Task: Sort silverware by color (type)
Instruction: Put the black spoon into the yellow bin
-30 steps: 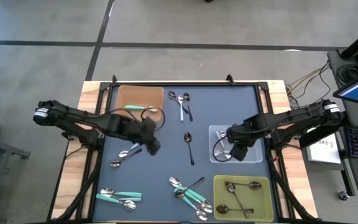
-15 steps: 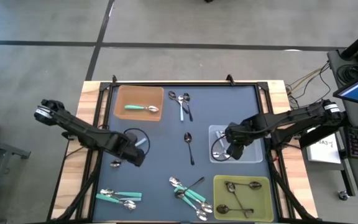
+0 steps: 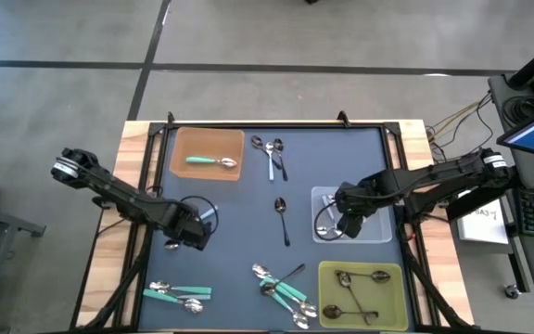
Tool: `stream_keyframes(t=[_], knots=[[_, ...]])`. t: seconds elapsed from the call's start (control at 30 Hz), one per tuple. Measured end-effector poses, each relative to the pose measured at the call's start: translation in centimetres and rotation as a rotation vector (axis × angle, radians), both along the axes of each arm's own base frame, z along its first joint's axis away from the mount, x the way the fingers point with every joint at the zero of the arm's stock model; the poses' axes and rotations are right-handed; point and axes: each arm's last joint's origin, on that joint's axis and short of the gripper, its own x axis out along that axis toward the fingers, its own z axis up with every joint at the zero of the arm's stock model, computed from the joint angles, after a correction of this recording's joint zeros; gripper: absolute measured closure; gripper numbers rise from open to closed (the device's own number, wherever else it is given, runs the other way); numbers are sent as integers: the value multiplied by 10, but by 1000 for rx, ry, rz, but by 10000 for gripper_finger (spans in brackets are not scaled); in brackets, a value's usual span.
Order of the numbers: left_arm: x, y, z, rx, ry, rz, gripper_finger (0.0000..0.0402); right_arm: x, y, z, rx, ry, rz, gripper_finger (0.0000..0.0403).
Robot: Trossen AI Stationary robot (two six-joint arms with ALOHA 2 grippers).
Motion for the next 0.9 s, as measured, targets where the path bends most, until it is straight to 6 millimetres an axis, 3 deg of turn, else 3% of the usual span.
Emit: stream_keyframes(t=[0.2, 0.5, 0.73, 0.9], knots=[[-8, 3, -11, 13, 37, 31, 277, 1, 0, 0, -4, -12, -1, 242], [-8, 3, -29, -42, -55, 68, 296, 2, 0, 0, -23, -23, -5, 245], [-9, 4, -31, -31, -51, 74, 336, 4, 0, 1, -21, -42, -4, 247], [-5, 2, -27, -37, -74, 70, 392, 4, 0, 1, -29, -43, -4, 248]])
